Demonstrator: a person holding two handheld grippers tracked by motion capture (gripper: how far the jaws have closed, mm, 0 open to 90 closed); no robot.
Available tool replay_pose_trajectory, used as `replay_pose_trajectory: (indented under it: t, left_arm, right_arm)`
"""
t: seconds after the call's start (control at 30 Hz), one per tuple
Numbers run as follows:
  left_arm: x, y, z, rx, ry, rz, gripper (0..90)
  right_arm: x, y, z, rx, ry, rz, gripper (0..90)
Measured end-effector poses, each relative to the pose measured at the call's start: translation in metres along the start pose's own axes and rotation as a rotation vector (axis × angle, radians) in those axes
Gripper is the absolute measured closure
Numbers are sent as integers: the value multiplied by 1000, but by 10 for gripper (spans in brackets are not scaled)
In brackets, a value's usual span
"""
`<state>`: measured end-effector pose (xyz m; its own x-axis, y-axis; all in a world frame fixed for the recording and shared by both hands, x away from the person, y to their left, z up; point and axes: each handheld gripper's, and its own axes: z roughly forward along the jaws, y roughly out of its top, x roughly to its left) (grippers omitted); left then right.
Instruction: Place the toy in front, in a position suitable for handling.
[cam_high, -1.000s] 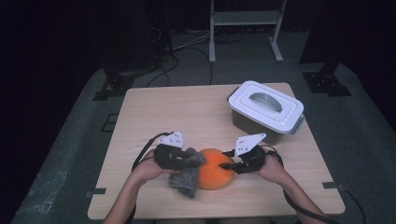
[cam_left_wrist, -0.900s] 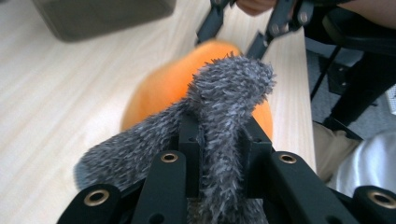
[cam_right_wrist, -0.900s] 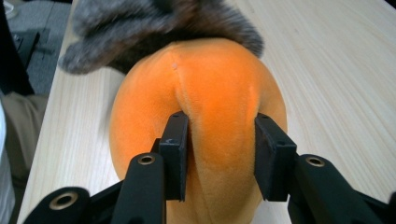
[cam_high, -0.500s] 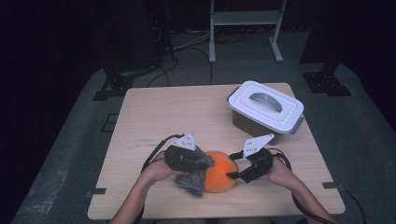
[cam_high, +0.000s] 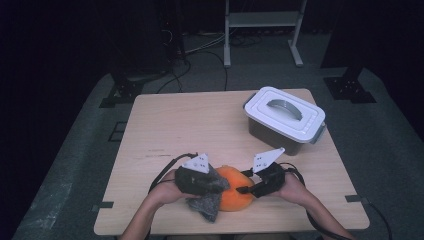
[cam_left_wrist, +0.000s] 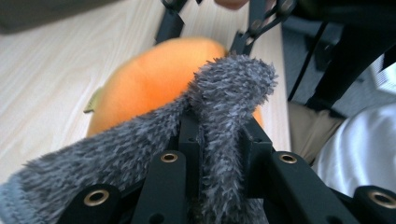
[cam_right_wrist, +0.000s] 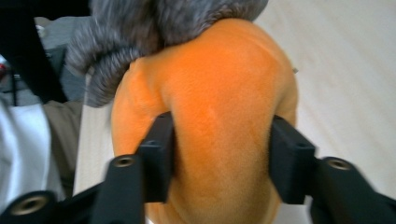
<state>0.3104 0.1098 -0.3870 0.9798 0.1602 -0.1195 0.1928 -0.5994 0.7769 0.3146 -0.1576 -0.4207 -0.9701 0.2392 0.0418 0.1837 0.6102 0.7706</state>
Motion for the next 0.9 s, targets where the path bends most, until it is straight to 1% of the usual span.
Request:
replay_pose_trajectory:
  t: [0.03, 0.07, 0.1, 0.13, 0.17, 0.2, 0.27, 0.33, 0.4, 0.43, 0.47, 0.57, 0.6, 0.63, 0.67, 0.73, 0.77, 0.8, 0.9]
  left_arm:
    - [2, 3, -4, -24, -2, -8, 747]
    - [2, 3, -4, -24, -2, -8, 747]
    - [5, 8, -9, -45, 8, -7, 747]
    - [6, 11, -11, -51, 14, -5, 747]
    - [7, 17, -11, -54, 24, 2, 747]
    - [7, 17, -11, -54, 24, 2, 747]
    - [7, 18, -4, -15, 34, 15, 747]
    - [7, 13, 2, 12, 37, 18, 747]
    - [9, 8, 3, 7, 24, 10, 747]
    - [12, 2, 1, 13, 31, -3, 747]
    - [12, 2, 1, 13, 31, -3, 747]
    - [15, -7, -3, 18, 39, -30, 747]
    - [16, -10, -4, 23, 42, -33, 747]
    - [16, -16, -7, 26, 52, -39, 744]
    - [16, -16, -7, 26, 52, -39, 742]
    - [17, -24, -10, 42, 67, -46, 740]
    - [18, -30, -12, 35, 68, -63, 741]
    - [18, -30, -12, 35, 68, -63, 741]
    - [24, -38, -13, -31, 61, -103, 743]
  right_arm:
    - [1, 1, -1, -11, -13, -2, 517]
    - [1, 1, -1, -11, -13, -2, 517]
    - [1, 2, -2, -21, -25, -10, 522]
    - [1, 6, -2, -37, -33, -23, 520]
    - [3, 8, -2, -37, -35, -30, 519]
    - [3, 8, -2, -37, -35, -30, 519]
    - [4, 11, 0, -31, -47, -50, 520]
    - [5, 10, 0, -21, -48, -64, 521]
    - [4, 8, -1, -19, -45, -64, 525]
    - [3, 3, -2, -25, -43, -59, 529]
    - [3, 3, -2, -25, -43, -59, 529]
    - [3, 1, -4, -21, -41, -58, 530]
    - [3, 1, -5, -20, -41, -61, 530]
    - [4, 0, -6, -15, -44, -67, 529]
    - [4, 0, -6, -15, -44, -67, 529]
    - [5, -1, -7, -12, -44, -69, 530]
    - [5, -3, -9, -9, -47, -74, 529]
    - [5, -3, -9, -9, -47, -74, 529]
    - [4, -5, -11, -13, -46, -60, 528]
